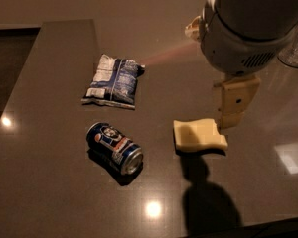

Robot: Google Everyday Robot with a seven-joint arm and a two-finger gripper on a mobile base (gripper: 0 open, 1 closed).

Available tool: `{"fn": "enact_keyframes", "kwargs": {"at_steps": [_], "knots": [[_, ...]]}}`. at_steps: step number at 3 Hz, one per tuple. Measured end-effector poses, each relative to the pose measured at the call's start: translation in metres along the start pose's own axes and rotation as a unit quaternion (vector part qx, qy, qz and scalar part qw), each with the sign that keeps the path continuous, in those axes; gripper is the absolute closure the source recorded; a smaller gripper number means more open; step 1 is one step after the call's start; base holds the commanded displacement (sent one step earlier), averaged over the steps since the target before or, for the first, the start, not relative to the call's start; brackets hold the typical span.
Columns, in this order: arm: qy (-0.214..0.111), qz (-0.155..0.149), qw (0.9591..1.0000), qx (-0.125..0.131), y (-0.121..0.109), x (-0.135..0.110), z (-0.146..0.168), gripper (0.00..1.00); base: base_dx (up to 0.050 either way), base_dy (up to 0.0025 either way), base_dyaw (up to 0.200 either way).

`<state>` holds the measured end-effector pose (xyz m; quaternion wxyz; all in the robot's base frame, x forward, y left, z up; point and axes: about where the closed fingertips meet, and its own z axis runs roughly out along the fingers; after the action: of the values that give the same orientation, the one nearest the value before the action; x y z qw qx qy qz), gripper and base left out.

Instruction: Place pepsi can upright

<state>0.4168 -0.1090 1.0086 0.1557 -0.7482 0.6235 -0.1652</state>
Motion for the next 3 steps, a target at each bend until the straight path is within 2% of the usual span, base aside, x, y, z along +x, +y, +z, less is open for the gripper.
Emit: {"fn": "enact_keyframes", "kwargs": {"at_steps": [1,2,3], "knots": [[-0.016,0.029,0.9994,0.003,0.007,0.007,-0.005,0.0,0.0,0.0,0.0],[-0.036,0.066,0.9972,-0.002,0.016,0.016,-0.006,0.0,0.0,0.0,0.0],[-0.042,0.082,0.9956,-0.014,0.021,0.021,0.0,0.0,0.0,0.0,0.0]]}}
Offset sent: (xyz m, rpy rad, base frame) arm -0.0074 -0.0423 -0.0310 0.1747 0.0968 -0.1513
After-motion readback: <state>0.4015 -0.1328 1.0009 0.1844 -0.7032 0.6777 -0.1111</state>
